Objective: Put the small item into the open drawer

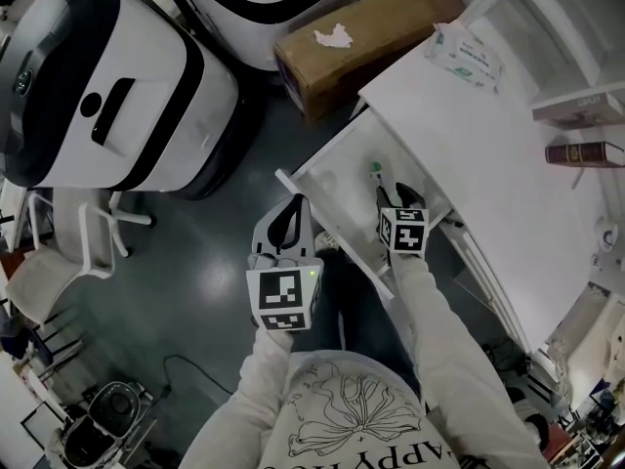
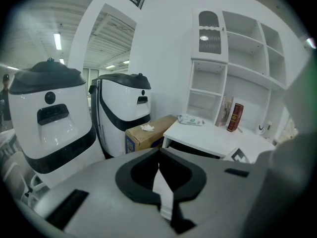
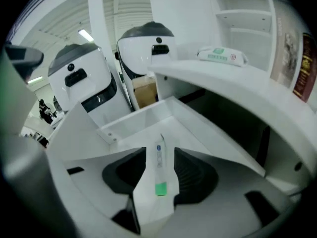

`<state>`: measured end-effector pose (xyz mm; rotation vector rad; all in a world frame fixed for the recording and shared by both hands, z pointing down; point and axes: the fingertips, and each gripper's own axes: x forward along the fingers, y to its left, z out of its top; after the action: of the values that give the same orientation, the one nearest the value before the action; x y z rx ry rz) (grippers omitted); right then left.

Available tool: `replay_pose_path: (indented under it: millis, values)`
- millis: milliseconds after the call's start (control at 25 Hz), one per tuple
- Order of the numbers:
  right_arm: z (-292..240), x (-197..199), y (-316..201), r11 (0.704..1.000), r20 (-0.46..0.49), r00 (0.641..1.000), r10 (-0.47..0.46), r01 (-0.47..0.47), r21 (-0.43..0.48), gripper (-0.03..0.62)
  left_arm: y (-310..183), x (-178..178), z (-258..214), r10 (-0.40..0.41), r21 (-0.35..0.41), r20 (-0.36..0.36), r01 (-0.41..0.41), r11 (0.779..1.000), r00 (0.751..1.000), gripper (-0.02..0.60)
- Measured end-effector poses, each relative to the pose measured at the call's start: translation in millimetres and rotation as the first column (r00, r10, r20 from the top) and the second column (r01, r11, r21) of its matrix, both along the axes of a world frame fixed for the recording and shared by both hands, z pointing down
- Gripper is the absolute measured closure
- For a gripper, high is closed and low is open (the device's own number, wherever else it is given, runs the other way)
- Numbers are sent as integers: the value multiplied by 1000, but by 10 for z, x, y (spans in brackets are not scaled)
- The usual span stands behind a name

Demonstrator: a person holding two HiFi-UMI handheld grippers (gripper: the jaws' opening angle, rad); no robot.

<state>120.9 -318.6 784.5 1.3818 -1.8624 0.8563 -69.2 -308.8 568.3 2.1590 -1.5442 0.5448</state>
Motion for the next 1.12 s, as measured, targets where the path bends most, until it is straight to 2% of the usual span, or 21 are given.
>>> replay_pose_path:
  millis: [120, 280, 480, 640, 880, 1120]
  values:
    - [-575, -29, -89, 992, 53, 998, 28, -35, 122, 458, -11, 25, -153, -2, 31, -7, 2, 1000, 1000, 575]
    - [-1396, -54, -125, 960, 82, 996, 22, -44, 275, 480, -9, 116, -441, 8, 82, -21, -6, 997, 1000, 575]
    - [-2326, 12, -110, 897, 103, 994, 30, -72, 436, 520, -6, 261, -858, 26, 158, -26, -21, 987, 999, 575]
    - [-2999, 97, -37, 834, 153, 987, 45, -122, 539, 534, -5, 365, -1210, 36, 228, -40, -26, 973, 999, 575]
    - [-3647, 212, 104, 748, 168, 984, 59, -155, 646, 554, 11, 441, -1632, 37, 314, -56, -17, 949, 998, 575]
    - [-4061, 316, 168, 697, 172, 983, 67, -169, 697, 557, 37, 460, -2015, 30, 388, -63, -3, 922, 998, 575]
